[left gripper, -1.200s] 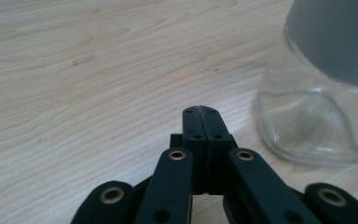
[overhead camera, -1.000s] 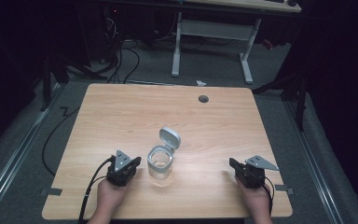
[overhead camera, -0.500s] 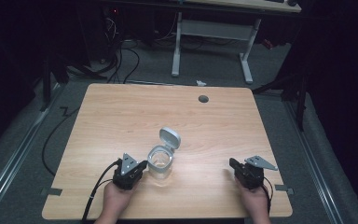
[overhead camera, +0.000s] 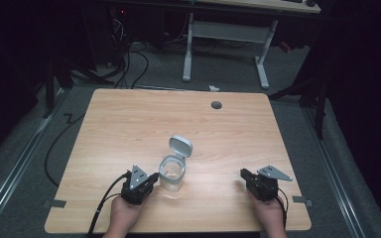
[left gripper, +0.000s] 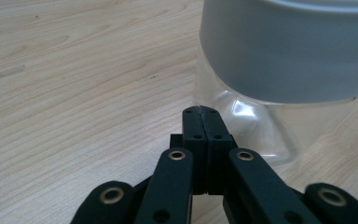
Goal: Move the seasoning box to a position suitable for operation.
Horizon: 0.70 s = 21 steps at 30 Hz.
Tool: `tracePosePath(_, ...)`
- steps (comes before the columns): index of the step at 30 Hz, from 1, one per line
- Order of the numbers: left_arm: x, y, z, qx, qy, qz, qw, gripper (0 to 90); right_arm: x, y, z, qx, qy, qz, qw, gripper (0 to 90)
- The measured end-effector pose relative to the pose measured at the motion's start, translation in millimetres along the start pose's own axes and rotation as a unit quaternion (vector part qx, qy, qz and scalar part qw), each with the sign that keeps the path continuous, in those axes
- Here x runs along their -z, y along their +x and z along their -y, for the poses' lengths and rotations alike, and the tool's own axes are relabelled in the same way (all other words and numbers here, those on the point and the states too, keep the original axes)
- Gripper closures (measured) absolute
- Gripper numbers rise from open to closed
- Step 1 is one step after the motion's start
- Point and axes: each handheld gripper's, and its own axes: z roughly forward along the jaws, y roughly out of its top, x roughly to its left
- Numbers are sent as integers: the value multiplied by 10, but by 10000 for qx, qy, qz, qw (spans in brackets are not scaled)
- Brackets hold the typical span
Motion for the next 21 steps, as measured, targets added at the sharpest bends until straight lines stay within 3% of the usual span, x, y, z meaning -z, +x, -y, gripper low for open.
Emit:
tracePosePath(12, 18, -199, 57, -32, 56, 236, 9997, 900, -9, 20, 5, 91, 4, -42, 9999, 841)
tracePosePath(21, 16, -229, 62, -62, 61, 250, 9996, 893, -5, 46, 3, 127, 6, -84, 9999, 858)
